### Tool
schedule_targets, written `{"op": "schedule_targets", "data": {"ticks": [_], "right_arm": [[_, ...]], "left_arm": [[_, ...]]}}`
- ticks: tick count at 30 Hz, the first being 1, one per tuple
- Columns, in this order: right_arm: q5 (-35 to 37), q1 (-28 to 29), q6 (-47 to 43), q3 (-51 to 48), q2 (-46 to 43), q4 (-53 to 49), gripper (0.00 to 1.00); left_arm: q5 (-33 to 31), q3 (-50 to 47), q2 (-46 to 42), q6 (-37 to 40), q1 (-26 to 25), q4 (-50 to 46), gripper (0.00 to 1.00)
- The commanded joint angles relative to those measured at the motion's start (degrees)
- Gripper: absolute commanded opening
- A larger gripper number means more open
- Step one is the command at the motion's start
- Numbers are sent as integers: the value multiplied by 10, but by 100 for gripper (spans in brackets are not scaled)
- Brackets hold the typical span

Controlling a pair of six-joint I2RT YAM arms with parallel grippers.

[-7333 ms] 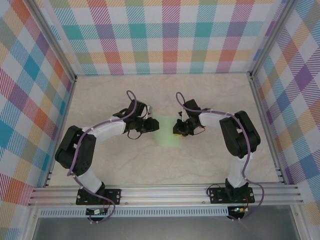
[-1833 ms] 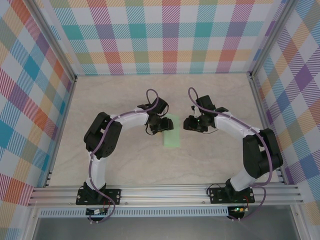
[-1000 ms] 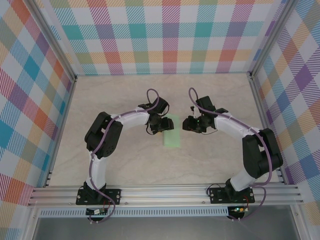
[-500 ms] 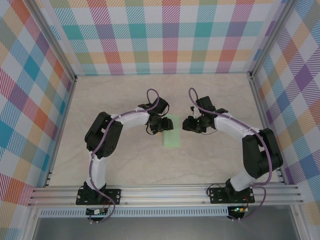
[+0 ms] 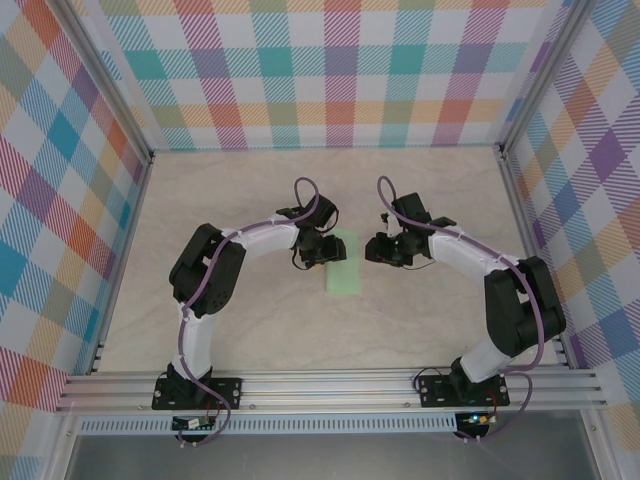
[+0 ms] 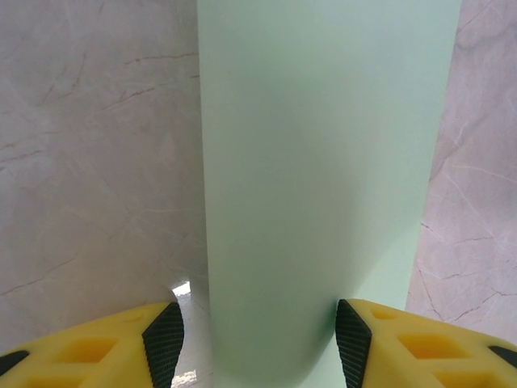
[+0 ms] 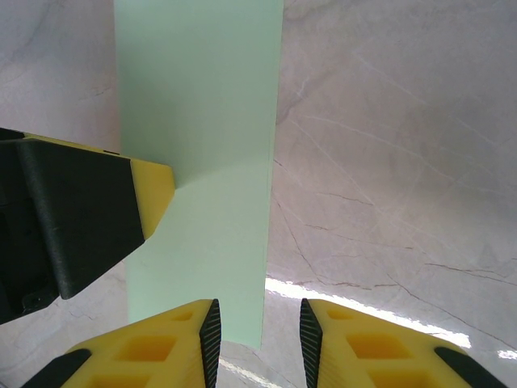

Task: Fold a paper plane with a square sheet of paper (fold left side to right side)
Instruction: Hold the square sheet of paper at the center of the table.

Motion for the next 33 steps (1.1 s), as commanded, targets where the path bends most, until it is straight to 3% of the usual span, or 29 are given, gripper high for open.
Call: {"op": "schedule_targets", "data": {"ticks": [1,17,25,33], "right_arm": [[-7,3,5,-5,-7,3,34],[-15,4,8,-3,-4,8,34],[-106,4,44,-14,48,102,11],[-143,4,67,-2,121,155,4]], "left_arm": [[8,-13,34,10,-18,-3,56],[8,-3,42,7,-18,-5,57],[8,-4,43,5,-19,-5,56],[7,-5,41,5,-19,-7,56]]}}
